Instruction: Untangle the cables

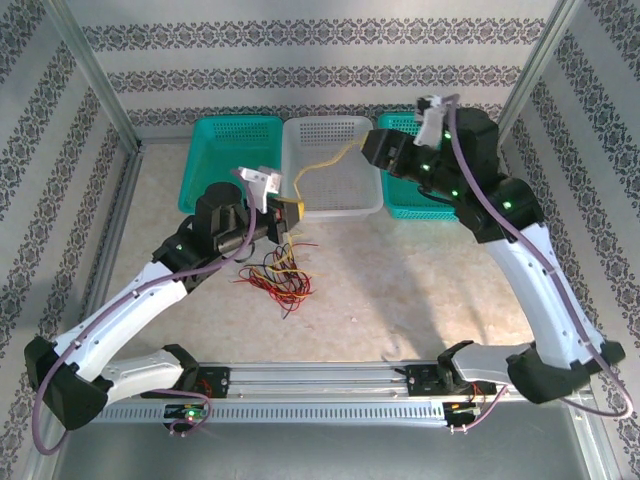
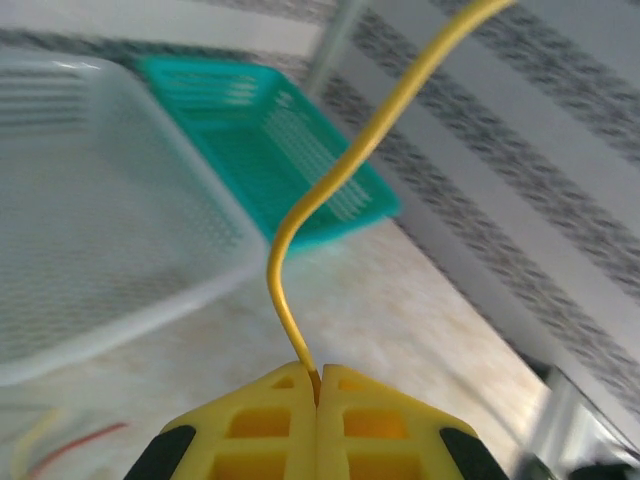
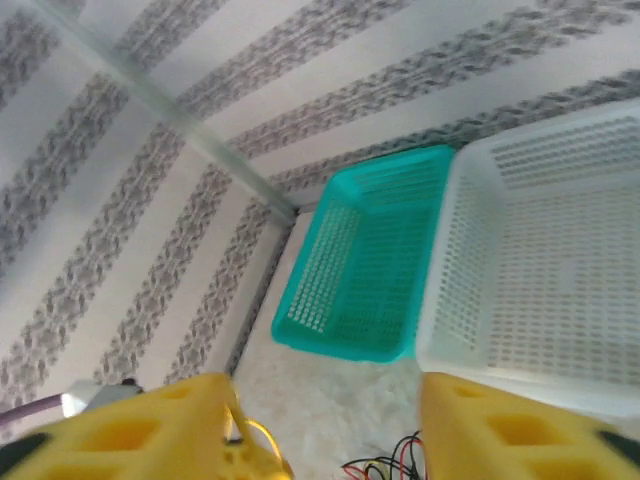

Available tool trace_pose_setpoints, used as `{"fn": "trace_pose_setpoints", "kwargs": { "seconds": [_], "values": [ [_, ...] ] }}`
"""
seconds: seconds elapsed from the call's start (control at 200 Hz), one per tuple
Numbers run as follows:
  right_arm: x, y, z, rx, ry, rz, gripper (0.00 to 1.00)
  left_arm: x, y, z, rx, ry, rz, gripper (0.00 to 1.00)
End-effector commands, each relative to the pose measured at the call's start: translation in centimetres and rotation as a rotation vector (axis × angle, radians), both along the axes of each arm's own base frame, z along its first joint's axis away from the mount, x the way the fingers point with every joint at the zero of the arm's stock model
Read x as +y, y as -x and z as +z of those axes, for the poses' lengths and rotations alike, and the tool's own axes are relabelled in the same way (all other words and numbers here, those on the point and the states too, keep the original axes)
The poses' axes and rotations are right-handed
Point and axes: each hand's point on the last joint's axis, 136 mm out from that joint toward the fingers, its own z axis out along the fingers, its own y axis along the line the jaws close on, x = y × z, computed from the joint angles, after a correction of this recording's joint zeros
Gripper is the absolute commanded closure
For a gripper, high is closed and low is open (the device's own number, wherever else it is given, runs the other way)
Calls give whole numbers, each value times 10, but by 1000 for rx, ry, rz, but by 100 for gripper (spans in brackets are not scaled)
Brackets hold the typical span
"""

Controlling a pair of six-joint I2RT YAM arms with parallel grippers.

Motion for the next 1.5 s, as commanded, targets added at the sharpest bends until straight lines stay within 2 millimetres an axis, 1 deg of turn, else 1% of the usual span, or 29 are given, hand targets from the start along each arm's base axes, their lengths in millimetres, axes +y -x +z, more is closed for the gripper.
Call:
{"fn": "trace_pose_setpoints", "kwargs": {
  "seconds": [0.0, 0.085, 0.115, 0.155, 0.18, 0.315, 0.37, 0.45, 0.525, 0.595, 0.695, 0.77, 0.824, 0.869, 0.909, 0.954, 0.999, 1.024, 1.054, 1.084, 1.134, 1.184, 1.234, 1.284, 1.339, 1.354, 1.364, 1.494],
  "values": [
    [-52, 13, -13, 31, -12, -154, 36, 56, -44, 22, -79, -65, 300, 100],
    [-79, 27, -29, 62, -29, -202, 34, 82, -77, 18, -40, -35, 409, 100],
    [-85, 32, -35, 79, -31, -208, 34, 88, -89, 15, -25, -24, 430, 100],
    [-90, 38, -43, 102, -32, -210, 35, 94, -103, 15, -19, -3, 450, 100],
    [-92, 42, -48, 114, -30, -209, 35, 98, -114, 10, -9, -1, 466, 100],
    [-92, 59, -69, 161, -14, -185, 38, 113, -160, 10, -30, -22, 522, 100],
    [-91, 62, -74, 171, -18, -181, 38, 123, -176, 13, -45, -27, 559, 100],
    [-89, 64, -81, 191, -31, -171, 39, 138, -199, 11, -37, -42, 601, 100],
    [-86, 64, -85, 202, -39, -155, 41, 150, -215, 9, -25, -49, 626, 100],
    [-83, 63, -85, 206, -42, -141, 42, 163, -225, 8, -33, -58, 658, 100],
    [-81, 61, -83, 204, -44, -129, 43, 184, -234, 7, -41, -63, 712, 100],
    [-80, 60, -83, 207, -47, -127, 43, 195, -240, 1, -24, -53, 739, 100],
    [-80, 60, -82, 207, -48, -125, 43, 197, -246, -12, 5, -52, 736, 100],
    [-80, 60, -81, 207, -47, -124, 43, 195, -250, -24, 36, -63, 723, 99],
    [-80, 60, -81, 207, -45, -125, 44, 193, -254, -37, 65, -76, 712, 93],
    [-80, 59, -81, 210, -41, -127, 44, 193, -257, -52, 101, -88, 712, 82],
    [-80, 59, -81, 212, -39, -126, 44, 195, -258, -66, 136, -99, 729, 65],
    [-80, 59, -81, 213, -40, -126, 44, 196, -259, -74, 154, -103, 735, 53],
    [-80, 58, -81, 215, -41, -125, 44, 197, -259, -83, 175, -110, 740, 43],
    [-79, 58, -81, 216, -42, -124, 44, 197, -259, -89, 190, -113, 744, 37],
    [-78, 57, -81, 219, -44, -119, 44, 197, -258, -95, 207, -115, 746, 33],
    [-78, 55, -82, 225, -44, -118, 44, 199, -256, -95, 215, -114, 756, 28],
    [-76, 53, -81, 225, -46, -112, 45, 202, -251, -92, 217, -106, 780, 21],
    [-74, 52, -80, 223, -48, -105, 45, 204, -244, -83, 200, -92, 794, 14],
    [-72, 49, -80, 223, -50, -98, 45, 204, -236, -71, 178, -74, 797, 9],
    [-71, 48, -80, 223, -50, -94, 45, 203, -233, -66, 171, -69, 795, 2],
    [-70, 48, -79, 222, -50, -91, 45, 203, -232, -63, 166, -66, 793, 0],
    [-58, 38, -80, 222, -39, -54, 45, 185, -201, -27, 115, -25, 742, 0]
  ]
}}
